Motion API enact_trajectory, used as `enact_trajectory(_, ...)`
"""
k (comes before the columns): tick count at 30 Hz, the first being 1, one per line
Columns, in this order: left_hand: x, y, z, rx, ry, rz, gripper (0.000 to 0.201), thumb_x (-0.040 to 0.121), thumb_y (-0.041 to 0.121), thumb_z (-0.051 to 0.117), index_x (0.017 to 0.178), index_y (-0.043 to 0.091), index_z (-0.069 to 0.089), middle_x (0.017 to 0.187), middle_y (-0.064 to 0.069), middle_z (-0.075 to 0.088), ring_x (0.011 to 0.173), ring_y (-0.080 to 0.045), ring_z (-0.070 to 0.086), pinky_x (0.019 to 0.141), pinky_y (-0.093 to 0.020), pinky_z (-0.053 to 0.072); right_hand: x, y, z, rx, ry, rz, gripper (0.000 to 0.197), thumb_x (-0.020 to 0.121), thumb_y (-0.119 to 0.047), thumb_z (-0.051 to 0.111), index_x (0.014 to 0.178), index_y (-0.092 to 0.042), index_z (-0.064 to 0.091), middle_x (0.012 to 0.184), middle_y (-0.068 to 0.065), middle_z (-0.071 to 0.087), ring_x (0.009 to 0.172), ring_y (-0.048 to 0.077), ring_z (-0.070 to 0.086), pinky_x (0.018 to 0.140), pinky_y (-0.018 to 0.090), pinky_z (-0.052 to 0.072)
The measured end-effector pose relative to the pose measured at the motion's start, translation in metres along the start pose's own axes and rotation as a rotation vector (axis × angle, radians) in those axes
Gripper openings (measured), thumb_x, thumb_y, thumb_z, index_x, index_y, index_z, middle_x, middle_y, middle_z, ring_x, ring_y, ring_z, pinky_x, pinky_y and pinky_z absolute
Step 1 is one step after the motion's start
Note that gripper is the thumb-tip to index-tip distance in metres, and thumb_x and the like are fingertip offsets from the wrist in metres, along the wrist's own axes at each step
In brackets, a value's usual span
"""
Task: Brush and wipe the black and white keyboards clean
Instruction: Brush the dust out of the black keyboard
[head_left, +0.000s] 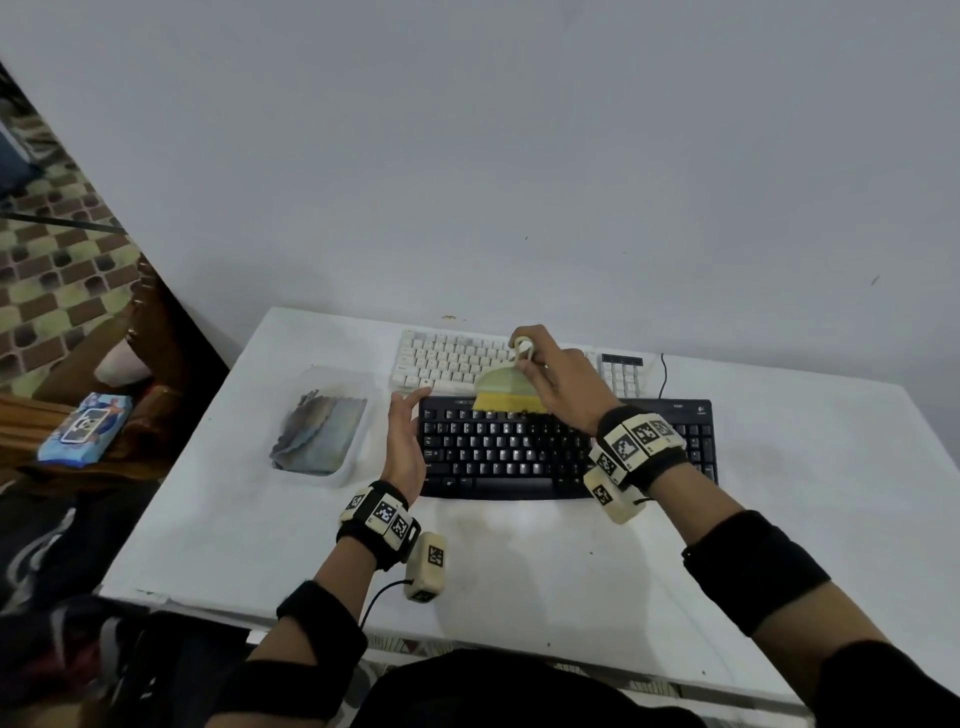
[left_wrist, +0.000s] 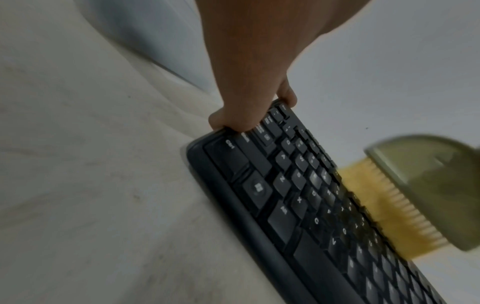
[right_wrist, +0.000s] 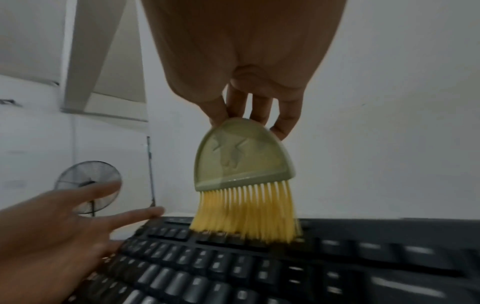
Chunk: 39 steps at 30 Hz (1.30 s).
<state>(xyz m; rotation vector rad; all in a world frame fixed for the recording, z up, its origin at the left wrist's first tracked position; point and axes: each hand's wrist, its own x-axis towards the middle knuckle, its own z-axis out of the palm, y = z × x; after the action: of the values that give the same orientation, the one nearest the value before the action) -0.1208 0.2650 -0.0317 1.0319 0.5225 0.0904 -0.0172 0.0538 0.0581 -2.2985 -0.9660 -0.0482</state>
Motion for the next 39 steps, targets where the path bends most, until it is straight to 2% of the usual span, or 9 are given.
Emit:
enact_trajectory(4,0.002,0.001,0.003,0.017,-0.012,0.022,0.059,0.091,0.069,0.043,0.122,0.024,0.065,0.125,-0.01,0.07,0.11,-0.023,0.068,0.089,-0.046,0.055,-0.02,0.027,-0.028,-0.038,0.091,0.105,0.026,0.104,-0.014,0.05,0.129,-0.019,0.042,0.074,0.003,0.063,0.051,0.018,0.052,0.053,0.032,0.041)
enact_trajectory(9,0.009,0.004,0.006,0.003,-0.023,-0.003,0.037,0.106,0.052,0.041,0.117,0.025,0.065,0.12,-0.007,0.068,0.11,-0.026,0.065,0.098,-0.051,0.052,-0.018,0.018,-0.03,0.103,0.135,0.144,0.022,0.105,-0.022,0.05,0.126,-0.025,0.042,0.076,0.006,0.068,0.054,0.027,0.055,0.052,0.032,0.041)
enact_trajectory(13,0.019,0.0,0.012,0.078,-0.058,-0.019,0.025,0.103,0.045,0.05,0.113,0.031,0.068,0.108,-0.004,0.077,0.104,-0.026,0.07,0.095,-0.05,0.055,-0.014,0.013,-0.02,0.029,0.067,0.082,0.025,0.106,-0.019,0.049,0.13,-0.02,0.041,0.072,0.006,0.064,0.046,0.009,0.045,0.048,0.022,0.034)
enact_trajectory(17,0.034,-0.018,0.0,0.185,-0.026,0.05,0.039,0.094,0.053,0.049,0.127,0.036,0.064,0.146,-0.002,0.058,0.137,-0.026,0.053,0.114,-0.055,0.042,-0.027,0.029,-0.035,-0.027,0.077,0.143,0.025,0.105,-0.017,0.049,0.129,-0.02,0.04,0.067,0.007,0.059,0.044,0.01,0.042,0.048,0.028,0.037)
enact_trajectory(22,0.031,-0.012,0.006,0.153,-0.007,-0.082,0.048,0.105,0.053,0.04,0.137,0.023,0.06,0.127,-0.007,0.071,0.117,-0.025,0.067,0.095,-0.046,0.055,-0.034,0.03,-0.051,0.054,0.179,0.197,0.022,0.104,-0.016,0.05,0.124,-0.024,0.043,0.07,0.012,0.06,0.054,0.027,0.05,0.054,0.035,0.04)
enact_trajectory(28,0.075,-0.049,-0.024,0.268,0.025,-0.078,0.068,0.082,0.079,0.047,0.14,0.044,0.055,0.143,0.007,0.061,0.136,-0.019,0.054,0.117,-0.055,0.039,-0.02,0.016,-0.031,0.11,0.103,0.136,0.021,0.105,-0.02,0.05,0.125,-0.023,0.043,0.074,0.012,0.064,0.055,0.028,0.052,0.053,0.03,0.037)
enact_trajectory(31,0.059,-0.033,-0.01,0.287,0.022,-0.045,0.063,0.087,0.071,0.045,0.141,0.04,0.054,0.145,0.007,0.059,0.137,-0.019,0.052,0.118,-0.054,0.037,-0.026,0.026,-0.039,0.048,0.077,0.144,0.023,0.105,-0.018,0.049,0.125,-0.025,0.04,0.072,0.013,0.063,0.051,0.026,0.05,0.051,0.029,0.036)
enact_trajectory(35,0.042,-0.022,0.002,0.29,0.037,0.009,0.043,0.108,0.042,0.036,0.146,0.028,0.051,0.144,0.003,0.058,0.136,-0.019,0.052,0.119,-0.051,0.038,-0.035,0.04,-0.057,0.01,0.095,0.189,0.025,0.104,-0.017,0.051,0.125,-0.025,0.041,0.078,0.013,0.068,0.054,0.025,0.055,0.051,0.027,0.039)
enact_trajectory(39,0.043,-0.025,0.002,0.264,0.037,0.008,0.039,0.11,0.039,0.034,0.144,0.031,0.052,0.142,0.003,0.059,0.133,-0.018,0.054,0.117,-0.05,0.04,-0.027,0.029,-0.055,0.111,0.117,0.165,0.022,0.105,-0.018,0.05,0.124,-0.025,0.043,0.073,0.01,0.064,0.051,0.017,0.045,0.053,0.027,0.036)
